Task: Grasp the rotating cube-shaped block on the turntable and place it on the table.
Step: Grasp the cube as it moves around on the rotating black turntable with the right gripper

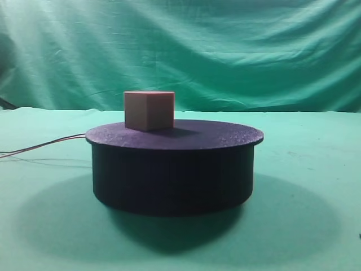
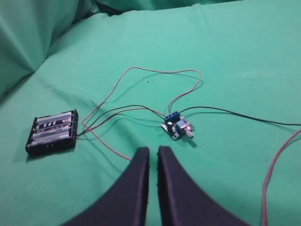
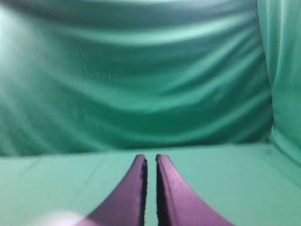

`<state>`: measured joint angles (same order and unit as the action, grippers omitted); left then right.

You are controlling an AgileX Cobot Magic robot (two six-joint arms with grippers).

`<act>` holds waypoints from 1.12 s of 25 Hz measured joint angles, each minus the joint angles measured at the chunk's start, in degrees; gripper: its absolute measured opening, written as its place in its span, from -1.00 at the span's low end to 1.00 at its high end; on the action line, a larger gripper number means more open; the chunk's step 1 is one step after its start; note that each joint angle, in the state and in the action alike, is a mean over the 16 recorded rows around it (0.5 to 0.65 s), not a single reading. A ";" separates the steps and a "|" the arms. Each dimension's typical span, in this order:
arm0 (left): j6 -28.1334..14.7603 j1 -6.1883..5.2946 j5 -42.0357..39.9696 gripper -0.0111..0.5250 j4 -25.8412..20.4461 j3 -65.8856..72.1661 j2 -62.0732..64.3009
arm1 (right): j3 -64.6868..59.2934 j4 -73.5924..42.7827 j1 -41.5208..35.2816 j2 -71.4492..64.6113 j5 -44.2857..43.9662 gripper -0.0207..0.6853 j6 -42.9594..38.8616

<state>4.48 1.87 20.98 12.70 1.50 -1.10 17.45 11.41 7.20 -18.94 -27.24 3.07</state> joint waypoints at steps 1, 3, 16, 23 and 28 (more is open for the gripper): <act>0.00 0.00 0.00 -0.96 0.00 0.00 0.00 | 0.93 1.54 0.46 -1.94 -1.53 -0.84 1.90; 0.00 0.00 0.00 -0.96 0.00 0.00 0.00 | 2.57 4.65 1.81 -5.75 -3.76 -0.86 5.84; 0.00 0.00 0.00 -0.96 0.00 0.00 0.00 | 16.87 10.31 22.71 -36.02 -11.92 -0.92 16.01; 0.00 0.00 0.00 -0.96 0.00 0.00 0.00 | 25.83 6.16 31.53 -51.38 -12.94 -0.60 8.98; 0.00 0.00 0.00 -0.96 0.00 0.00 0.00 | 30.27 7.18 33.75 -57.79 -13.44 -0.04 7.13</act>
<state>4.48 1.87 20.98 12.70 1.50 -1.10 47.72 18.60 40.94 -76.74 -40.69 10.21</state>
